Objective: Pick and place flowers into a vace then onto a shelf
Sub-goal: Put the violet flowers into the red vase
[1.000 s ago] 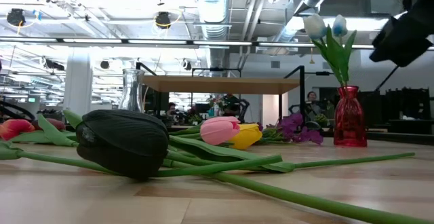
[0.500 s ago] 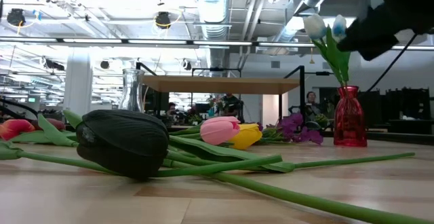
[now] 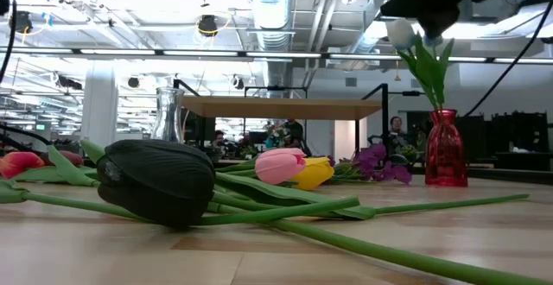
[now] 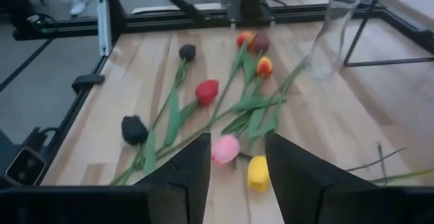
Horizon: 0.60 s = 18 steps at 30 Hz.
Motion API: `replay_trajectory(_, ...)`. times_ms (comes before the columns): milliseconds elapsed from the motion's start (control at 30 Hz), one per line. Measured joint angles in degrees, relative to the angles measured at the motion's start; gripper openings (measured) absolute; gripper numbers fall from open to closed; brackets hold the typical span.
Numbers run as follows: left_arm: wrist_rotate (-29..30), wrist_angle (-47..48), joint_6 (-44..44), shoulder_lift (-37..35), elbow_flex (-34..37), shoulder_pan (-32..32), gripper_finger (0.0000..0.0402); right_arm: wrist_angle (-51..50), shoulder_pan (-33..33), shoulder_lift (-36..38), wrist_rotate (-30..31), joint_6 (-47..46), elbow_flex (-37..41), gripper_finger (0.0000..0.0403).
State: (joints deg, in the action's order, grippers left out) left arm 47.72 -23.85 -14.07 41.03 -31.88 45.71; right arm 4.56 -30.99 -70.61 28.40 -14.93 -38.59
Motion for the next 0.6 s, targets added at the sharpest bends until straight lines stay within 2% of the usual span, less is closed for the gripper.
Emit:
replay_trajectory(167, -0.7, -1.6, -0.9, -8.2, 6.1, 0.0, 0.0171, -2.1, 2.4, -2.5, -0.2, -1.8, -3.3, 0.0132)
replay_trajectory(267, -0.7, -1.7, -1.8, -12.4, 8.7, 0.0, 0.0171, -4.5, 3.8, -6.8, -1.5, -3.2, -7.2, 0.0132)
replay_trajectory(400, -1.4, -1.6, -2.6, -16.8, 11.3, 0.0, 0.0171, -12.2, 5.4, -13.1, -1.5, -3.5, -14.5, 0.0132)
replay_trajectory(600, -2.6, -1.2, -2.8, -19.4, 13.2, 0.0, 0.0171, -25.8, 7.7, -20.9, -1.5, -3.5, -26.5, 0.0132)
